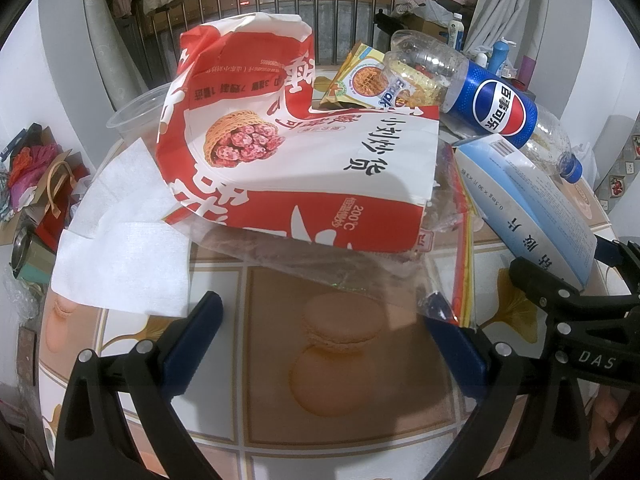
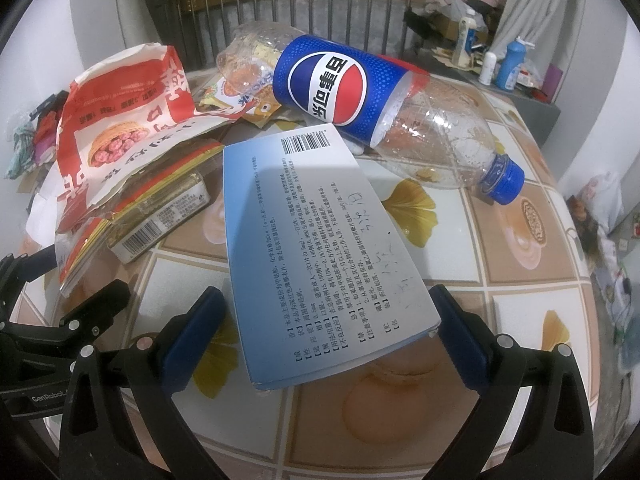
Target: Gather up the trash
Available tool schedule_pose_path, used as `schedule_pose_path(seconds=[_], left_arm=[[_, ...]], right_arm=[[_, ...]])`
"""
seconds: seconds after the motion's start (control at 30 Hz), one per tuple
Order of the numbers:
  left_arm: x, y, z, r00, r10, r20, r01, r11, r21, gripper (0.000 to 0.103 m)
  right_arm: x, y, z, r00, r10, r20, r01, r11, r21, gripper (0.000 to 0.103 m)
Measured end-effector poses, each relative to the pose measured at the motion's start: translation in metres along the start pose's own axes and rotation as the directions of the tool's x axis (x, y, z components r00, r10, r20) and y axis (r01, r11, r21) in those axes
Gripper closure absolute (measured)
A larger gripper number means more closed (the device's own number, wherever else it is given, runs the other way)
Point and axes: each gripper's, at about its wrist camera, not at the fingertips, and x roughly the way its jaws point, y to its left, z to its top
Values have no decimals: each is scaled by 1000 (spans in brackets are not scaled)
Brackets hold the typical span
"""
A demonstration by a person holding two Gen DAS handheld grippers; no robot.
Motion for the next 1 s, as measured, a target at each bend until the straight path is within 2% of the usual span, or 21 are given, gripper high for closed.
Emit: schedule_pose_path(seconds=[1.0], left_arm=[[-3,-3,-4,1000,0,1,0,1000,1,4]], right_arm=[[0,1,0,1000,-1,0,1,1000,2,6]])
